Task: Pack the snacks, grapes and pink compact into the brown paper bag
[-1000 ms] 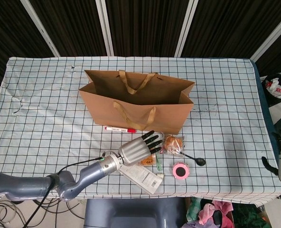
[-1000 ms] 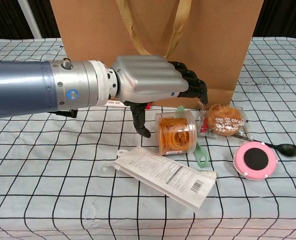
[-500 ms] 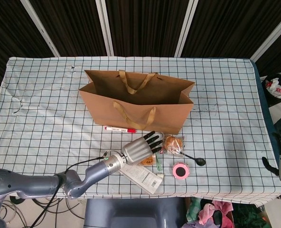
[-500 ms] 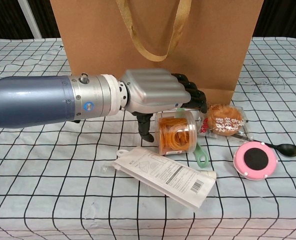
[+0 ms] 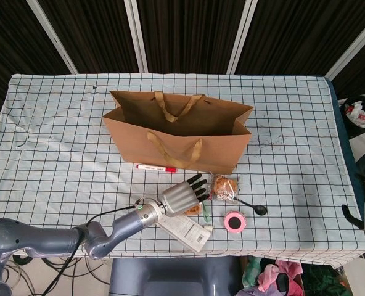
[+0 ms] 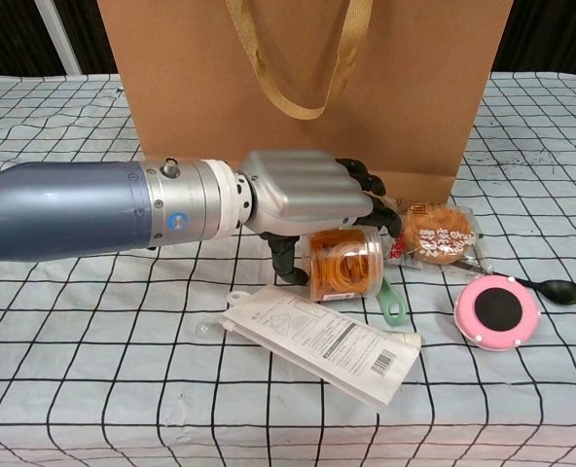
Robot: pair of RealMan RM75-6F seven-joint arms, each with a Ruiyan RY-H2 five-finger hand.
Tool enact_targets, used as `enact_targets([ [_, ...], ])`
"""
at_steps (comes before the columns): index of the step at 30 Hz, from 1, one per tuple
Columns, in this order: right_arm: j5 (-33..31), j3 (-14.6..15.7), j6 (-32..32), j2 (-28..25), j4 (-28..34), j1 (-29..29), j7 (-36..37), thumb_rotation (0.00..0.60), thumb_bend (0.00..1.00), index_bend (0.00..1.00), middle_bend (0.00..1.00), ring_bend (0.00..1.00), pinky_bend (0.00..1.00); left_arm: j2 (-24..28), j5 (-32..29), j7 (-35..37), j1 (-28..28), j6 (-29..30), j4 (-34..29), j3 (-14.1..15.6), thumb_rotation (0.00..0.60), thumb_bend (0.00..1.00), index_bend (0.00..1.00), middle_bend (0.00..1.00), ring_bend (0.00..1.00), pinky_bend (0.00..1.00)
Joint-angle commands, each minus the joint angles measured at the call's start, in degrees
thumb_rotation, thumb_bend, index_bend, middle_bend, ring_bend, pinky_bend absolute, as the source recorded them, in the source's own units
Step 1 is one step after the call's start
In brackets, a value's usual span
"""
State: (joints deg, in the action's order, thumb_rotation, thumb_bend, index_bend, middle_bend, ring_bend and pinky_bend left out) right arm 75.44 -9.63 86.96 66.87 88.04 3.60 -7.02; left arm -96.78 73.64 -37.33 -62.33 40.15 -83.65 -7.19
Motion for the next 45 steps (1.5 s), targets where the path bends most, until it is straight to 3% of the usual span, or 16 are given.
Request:
enact_targets([
  [1,-0.03,-0.01,0.02,-0.04,-0.01,-0.06,0.08,0.600,0.22,0.17,0.11,0.20,0.23,0.07,0.26,0.14,0.07,0.65,0.02,0.11,0.600,0.30,0.22,0.29,0.02,0.08],
  [5,-0.04,0.00,0.00,-0.09,-0.04,-0.15,0.26,0.600,0.22,0.17,0.11,0.20,0.23,0.26,1.21,0.95,0.39,2.22,0.04,0.13,0.600,0.35,0.29,0.37,0.09,0.18],
  [17,0.01,-0.01,0.14,-0.21,0.29,-0.35,0.28,0.600,0.23,0.17,0.11,0.20,0.23,2.38,5.86,4.73,1.55,7.37,-2.09,-0.05,0.600,0.36,0.30,0.39,0.10,0.19],
  [24,-0.08,-0.22,0.29,-0.26,0.64,-0.39,0.17,0.600,0.23,0.17,0.11,0.20,0.23,7.73,16.69,7.40,3.78,16.52,-10.17,0.97,0.600,0.36,0.31,0.39,0.10,0.20],
  [29,-0.12,-0.16,0.32,-0.45,0.82,-0.53,-0.03,0.600,0.23,0.17,0.11,0.20,0.23,9.98,22.21,4.30,4.87,21.66,-12.22,0.47,0.600,0.36,0.31,0.39,0.10,0.20],
  [38,-0.21,-0.46,0.35,-0.79,1.26,-0.45,-0.41,0.600,0.23,0.17,0.11,0.20,0.23,13.86,23.06,4.85,5.19,25.95,-18.88,-5.40,0.600,0.35,0.31,0.39,0.10,0.20],
  [45,-0.73,-0.50,0.02,-1.00,1.00,-0.57,-0.28,0.600,0.23,0.17,0.11,0.20,0.23,17.32,15.41,6.67,4.77,27.64,-21.22,-14.62,0.600,0.35,0.32,0.38,0.10,0.21],
])
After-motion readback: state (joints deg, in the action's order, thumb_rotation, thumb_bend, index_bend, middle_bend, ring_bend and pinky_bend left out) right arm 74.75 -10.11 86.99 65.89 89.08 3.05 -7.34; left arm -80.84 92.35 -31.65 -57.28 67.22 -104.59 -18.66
